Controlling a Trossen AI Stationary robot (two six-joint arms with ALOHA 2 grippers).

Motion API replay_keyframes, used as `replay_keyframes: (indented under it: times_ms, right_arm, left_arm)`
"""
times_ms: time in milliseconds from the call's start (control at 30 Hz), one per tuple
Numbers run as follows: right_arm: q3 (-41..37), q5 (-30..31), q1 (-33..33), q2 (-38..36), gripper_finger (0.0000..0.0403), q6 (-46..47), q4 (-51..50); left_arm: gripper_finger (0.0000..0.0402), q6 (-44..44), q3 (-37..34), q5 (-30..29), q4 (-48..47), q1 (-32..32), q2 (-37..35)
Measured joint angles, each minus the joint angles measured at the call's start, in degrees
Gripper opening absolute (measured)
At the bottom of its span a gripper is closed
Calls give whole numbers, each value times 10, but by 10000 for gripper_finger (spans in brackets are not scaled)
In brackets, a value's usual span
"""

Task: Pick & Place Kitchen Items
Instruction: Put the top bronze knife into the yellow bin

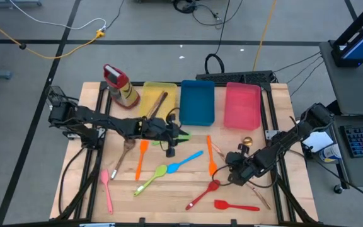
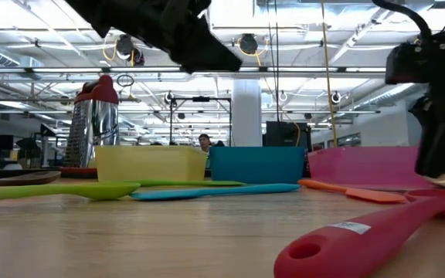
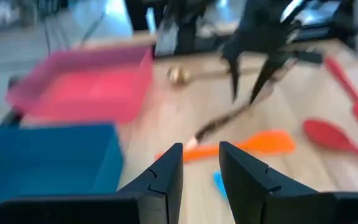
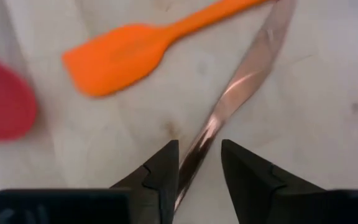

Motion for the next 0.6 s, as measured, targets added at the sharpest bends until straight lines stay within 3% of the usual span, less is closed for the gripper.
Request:
replay_keyframes:
  times_ms: [200,600]
  right_arm:
    - [0,81,22,18,99,77,4]
    - [3,115,35,140,98,188,37]
  left_arm:
    - [106,8,1,-2,36,-14,46]
    - [106,-23,0,-6,44,-9,79]
